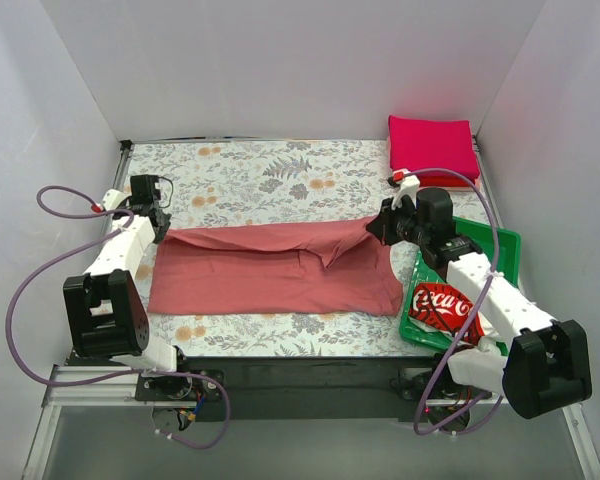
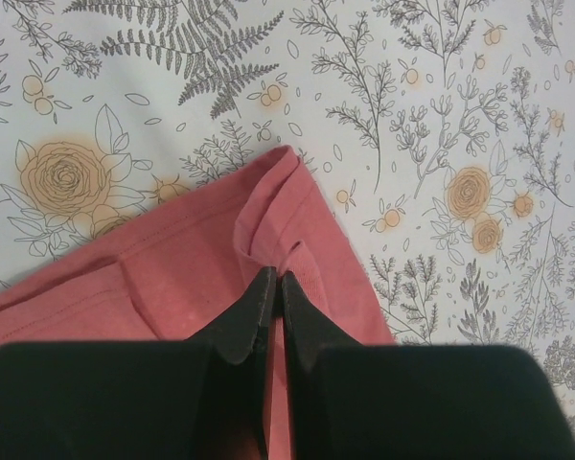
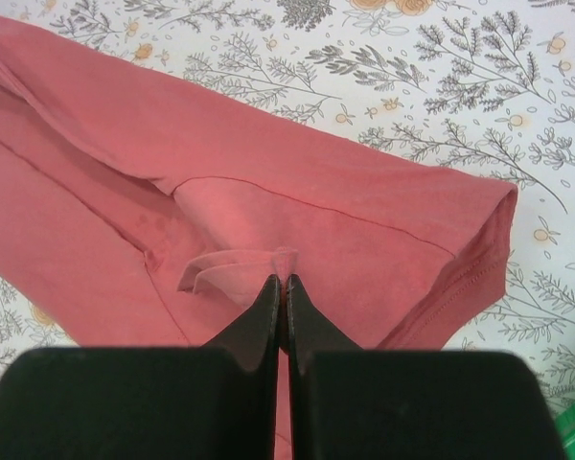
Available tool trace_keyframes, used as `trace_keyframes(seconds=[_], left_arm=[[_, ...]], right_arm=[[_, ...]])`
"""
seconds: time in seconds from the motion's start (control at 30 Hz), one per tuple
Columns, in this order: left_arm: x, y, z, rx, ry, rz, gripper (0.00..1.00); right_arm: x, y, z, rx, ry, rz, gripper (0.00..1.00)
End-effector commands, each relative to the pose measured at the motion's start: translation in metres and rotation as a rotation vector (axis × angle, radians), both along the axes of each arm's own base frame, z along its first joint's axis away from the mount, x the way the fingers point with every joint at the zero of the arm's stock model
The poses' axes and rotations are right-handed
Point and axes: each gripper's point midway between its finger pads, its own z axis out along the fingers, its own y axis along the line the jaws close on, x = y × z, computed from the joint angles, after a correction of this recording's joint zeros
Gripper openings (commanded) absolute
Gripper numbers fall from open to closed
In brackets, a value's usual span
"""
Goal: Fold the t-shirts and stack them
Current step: Fold the tshirt
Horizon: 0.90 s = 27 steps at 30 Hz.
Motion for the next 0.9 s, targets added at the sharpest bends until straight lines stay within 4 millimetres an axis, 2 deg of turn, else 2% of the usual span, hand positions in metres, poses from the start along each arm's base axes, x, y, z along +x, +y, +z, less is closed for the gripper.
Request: trace_keyframes(seconds=[0.0,0.3,0.5,0.67,0.7,0.73,0.77,0.83,0.87], left_arm=[[-0.01,0.006,0.011,0.027,-0.031,0.035,0.0],[-0.02,0.005,0.001,0.022,-0.01,0.038,0.0],[-0.027,0.003,-0.006,0.015,0.007,0.036,0.0],[-0.043,-0.001,-0.017,-0.005,0.041,0.05,0.01],[-0.047,-0.001,-0.018,-0.012,0.043,0.063,0.05],[-0.053,-0.001,-0.018,-0.013,0.047,0.073,0.2],[-0.056,-0.001,-0.018,-0.011,0.047,0.082,0.3],[-0.066,0.0,-0.019,-0.014,0.061,0.108,0.7],[-0.068,0.0,-0.01,-0.015,0.035,0.124,0.79]], right_arm=[[-0.005,-0.008,0.007,-0.015,-0.017,-0.021,0.01],[-0.018,-0.017,0.004,-0.051,0.006,-0.032,0.01],[-0.028,-0.02,-0.01,-0.066,0.042,-0.027,0.01],[-0.039,-0.024,-0.028,-0.084,0.093,-0.027,0.01],[-0.041,-0.025,-0.032,-0.088,0.103,-0.03,0.03],[-0.043,-0.026,-0.037,-0.092,0.115,-0.033,0.06],[-0.046,-0.03,-0.043,-0.104,0.127,-0.048,0.06],[-0.052,-0.037,-0.052,-0.128,0.16,-0.075,0.16],[-0.052,-0.043,-0.053,-0.148,0.158,-0.102,0.23]])
